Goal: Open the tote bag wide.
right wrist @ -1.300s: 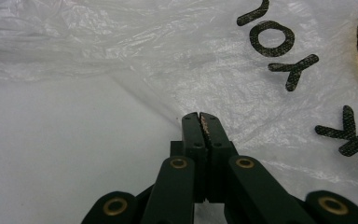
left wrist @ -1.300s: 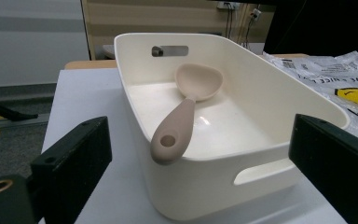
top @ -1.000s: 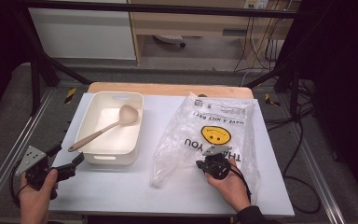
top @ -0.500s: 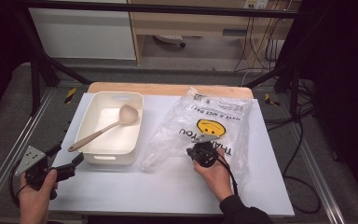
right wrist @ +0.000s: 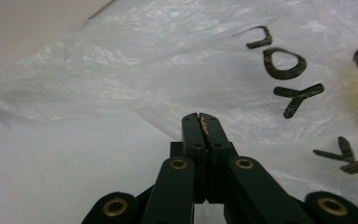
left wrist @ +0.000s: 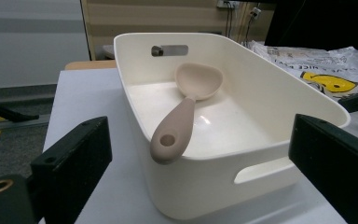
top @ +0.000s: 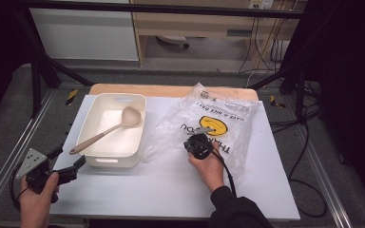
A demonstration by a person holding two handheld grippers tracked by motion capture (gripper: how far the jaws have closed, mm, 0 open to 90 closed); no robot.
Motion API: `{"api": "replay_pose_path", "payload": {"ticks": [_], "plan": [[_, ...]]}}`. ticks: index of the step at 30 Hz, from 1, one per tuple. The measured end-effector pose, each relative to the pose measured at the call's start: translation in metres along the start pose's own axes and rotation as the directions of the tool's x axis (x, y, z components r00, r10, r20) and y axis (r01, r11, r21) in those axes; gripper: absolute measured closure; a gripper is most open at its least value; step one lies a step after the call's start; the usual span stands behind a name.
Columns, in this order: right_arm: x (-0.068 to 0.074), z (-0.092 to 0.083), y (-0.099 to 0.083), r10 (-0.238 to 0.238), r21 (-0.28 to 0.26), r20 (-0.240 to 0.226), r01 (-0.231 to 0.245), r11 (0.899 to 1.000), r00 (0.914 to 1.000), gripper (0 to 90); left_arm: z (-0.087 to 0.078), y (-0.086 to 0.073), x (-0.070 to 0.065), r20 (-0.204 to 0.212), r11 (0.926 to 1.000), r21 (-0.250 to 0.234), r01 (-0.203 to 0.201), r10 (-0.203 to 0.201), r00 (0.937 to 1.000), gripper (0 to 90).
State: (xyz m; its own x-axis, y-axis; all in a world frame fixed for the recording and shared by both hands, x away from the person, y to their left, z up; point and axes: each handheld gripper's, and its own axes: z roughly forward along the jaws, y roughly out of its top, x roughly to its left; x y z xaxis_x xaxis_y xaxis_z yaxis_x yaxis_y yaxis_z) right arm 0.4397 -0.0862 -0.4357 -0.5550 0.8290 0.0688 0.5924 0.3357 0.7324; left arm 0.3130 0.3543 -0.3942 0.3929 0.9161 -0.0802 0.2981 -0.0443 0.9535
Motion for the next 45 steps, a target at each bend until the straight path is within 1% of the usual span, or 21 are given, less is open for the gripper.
{"api": "replay_pose_path", "payload": {"ticks": [3,5,7,9,12,14,15,16,17,18,22,23,24,25,26,30,32,35,40,41,45], "plan": [[0.012,0.003,0.005,0.01,0.004,-0.044,-0.01,1.0,0.999,90.0,0.0,0.0,0.001,0.002,1.0,0.002,0.0,0.0,1.0,5.5],[0.019,0.002,0.006,-0.023,0.012,-0.046,0.024,1.0,0.9987,90.0,0.0,0.0,0.001,0.002,1.0,0.0,0.0,0.0,1.0,5.5],[0.02,0.001,0.006,-0.031,0.016,-0.045,0.032,0.999,0.9985,90.0,0.0,0.0,0.001,0.002,1.0,0.0,0.0,0.0,1.0,5.6],[0.019,-0.003,0.003,-0.018,0.036,-0.052,0.02,0.999,0.9985,90.0,0.0,0.0,0.001,0.003,1.0,0.0,-0.001,0.001,1.0,5.5],[0.017,-0.008,0.001,-0.04,0.033,-0.055,0.042,0.999,0.9976,89.4,0.001,0.0,0.0,0.003,1.0,0.003,-0.003,0.003,1.0,5.6],[0.016,-0.01,0.0,-0.06,0.034,-0.049,0.062,0.997,0.997,83.3,0.001,0.0,0.0,0.001,1.0,0.001,-0.002,0.002,1.0,5.6],[0.015,-0.011,0.0,-0.071,0.034,-0.048,0.073,0.997,0.9963,78.0,0.001,0.0,0.0,0.001,1.0,0.001,-0.002,0.002,1.0,5.6],[0.014,-0.012,0.0,-0.069,0.026,-0.049,0.071,0.997,0.9964,73.1,0.0,0.0,0.0,0.002,1.0,0.001,-0.004,0.004,1.0,5.6],[0.014,-0.012,0.0,-0.069,0.026,-0.049,0.071,0.997,0.9964,73.1,0.0,0.0,0.0,0.001,1.0,0.003,-0.007,0.007,1.0,5.6],[0.012,-0.017,0.0,-0.071,0.014,-0.045,0.071,0.997,0.9965,64.7,0.0,0.0,0.0,0.001,1.0,0.004,-0.006,0.006,1.0,5.6],[0.005,-0.027,0.0,-0.071,-0.014,-0.038,0.07,0.997,0.9967,48.8,0.0,0.0,0.0,0.002,1.0,0.004,-0.007,0.007,1.0,5.5],[0.002,-0.029,0.0,-0.07,-0.024,-0.037,0.069,0.997,0.9969,45.4,0.0,0.0,0.0,0.002,1.0,0.004,-0.007,0.007,1.0,5.6],[0.002,-0.029,0.0,-0.07,-0.024,-0.037,0.069,0.997,0.9969,45.4,0.0,0.0,0.0,0.002,1.0,0.003,-0.005,0.005,1.0,5.6],[-0.004,-0.034,-0.001,-0.069,-0.042,-0.023,0.068,0.997,0.9973,38.5,0.0,0.0,0.0,0.002,1.0,0.004,-0.006,0.006,1.0,5.6],[-0.008,-0.037,-0.001,-0.068,-0.048,-0.018,0.067,0.997,0.9976,35.7,0.0,0.0,0.0,0.001,1.0,0.005,-0.006,0.006,1.0,5.6],[-0.016,-0.046,-0.003,-0.068,-0.059,-0.007,0.067,0.996,0.9977,30.4,0.0,0.0,0.0,0.001,0.9999,0.006,-0.009,0.009,1.0,5.6],[-0.023,-0.055,-0.004,-0.068,-0.068,-0.003,0.068,0.995,0.9977,24.3,0.0,0.0,-0.001,0.001,1.0,0.006,-0.008,0.008,1.0,5.6],[-0.028,-0.063,-0.006,-0.082,-0.073,0.0,0.082,0.994,0.9966,19.1,0.0,0.0,-0.001,0.001,0.9999,0.008,-0.009,0.009,1.0,5.6],[-0.033,-0.066,-0.013,-0.105,-0.051,0.007,0.105,0.993,0.9944,14.5,0.0,0.0,-0.001,0.001,0.9999,0.008,-0.011,0.011,0.9999,5.5],[-0.035,-0.067,-0.017,-0.104,-0.046,-0.004,0.104,0.994,0.9946,12.0,0.0,0.0,-0.001,0.002,0.9999,0.008,-0.012,0.012,0.9999,5.5],[-0.04,-0.065,-0.026,-0.106,-0.041,-0.02,0.105,0.994,0.9942,9.6,0.0,0.0,-0.001,0.0,0.9999,0.009,-0.013,0.013,0.9999,5.5]]}}
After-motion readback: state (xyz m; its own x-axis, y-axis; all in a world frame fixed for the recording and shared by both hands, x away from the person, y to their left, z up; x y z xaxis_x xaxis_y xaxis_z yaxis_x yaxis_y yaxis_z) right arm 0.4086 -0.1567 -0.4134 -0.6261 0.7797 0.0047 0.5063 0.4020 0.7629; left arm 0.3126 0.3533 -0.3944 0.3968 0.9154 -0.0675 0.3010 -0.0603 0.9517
